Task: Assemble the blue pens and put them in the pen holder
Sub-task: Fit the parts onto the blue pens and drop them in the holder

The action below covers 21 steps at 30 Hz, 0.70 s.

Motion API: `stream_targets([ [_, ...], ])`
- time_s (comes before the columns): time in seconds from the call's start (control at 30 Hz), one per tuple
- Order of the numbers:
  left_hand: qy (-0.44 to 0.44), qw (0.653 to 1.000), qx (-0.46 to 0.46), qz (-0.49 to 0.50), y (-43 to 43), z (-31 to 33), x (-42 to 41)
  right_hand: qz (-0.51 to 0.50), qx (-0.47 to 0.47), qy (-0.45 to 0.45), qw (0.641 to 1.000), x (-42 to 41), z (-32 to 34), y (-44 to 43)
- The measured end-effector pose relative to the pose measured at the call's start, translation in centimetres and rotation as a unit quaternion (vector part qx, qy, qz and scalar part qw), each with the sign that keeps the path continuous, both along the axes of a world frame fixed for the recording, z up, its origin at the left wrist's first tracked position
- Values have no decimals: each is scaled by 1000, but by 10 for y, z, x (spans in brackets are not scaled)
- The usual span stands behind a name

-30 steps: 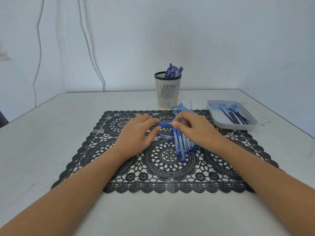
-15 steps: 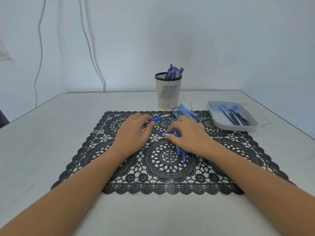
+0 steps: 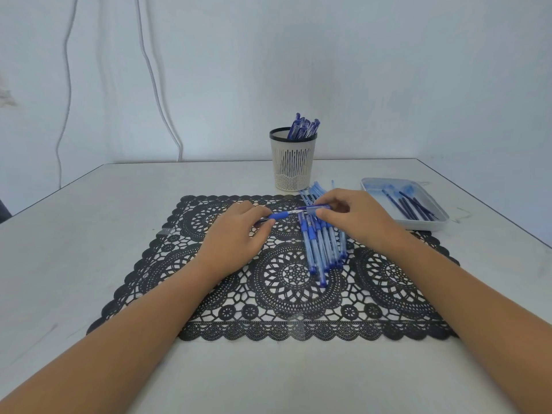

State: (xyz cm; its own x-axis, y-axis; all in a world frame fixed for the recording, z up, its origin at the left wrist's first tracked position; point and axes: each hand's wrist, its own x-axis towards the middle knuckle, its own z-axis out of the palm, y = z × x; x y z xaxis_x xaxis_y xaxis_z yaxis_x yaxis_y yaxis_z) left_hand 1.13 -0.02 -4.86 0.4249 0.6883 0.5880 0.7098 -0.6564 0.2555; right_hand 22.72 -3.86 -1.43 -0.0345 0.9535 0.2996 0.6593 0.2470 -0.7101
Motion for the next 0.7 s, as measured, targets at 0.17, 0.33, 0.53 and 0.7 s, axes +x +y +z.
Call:
stream_targets([
  [0.17, 22, 999, 26, -32, -4, 1, 2, 25, -1, -21, 999, -6, -2, -2],
  [0.33, 54, 995, 69, -54, -5, 2, 3, 44, -11, -2, 999, -12, -6, -4],
  [0.53, 50, 993, 95, -45, -7, 1, 0, 57, -7, 43, 997, -15, -11, -4],
  [0.7, 20, 999, 1, -43, -7, 2, 1, 59, 1, 38, 998, -18, -13, -3],
])
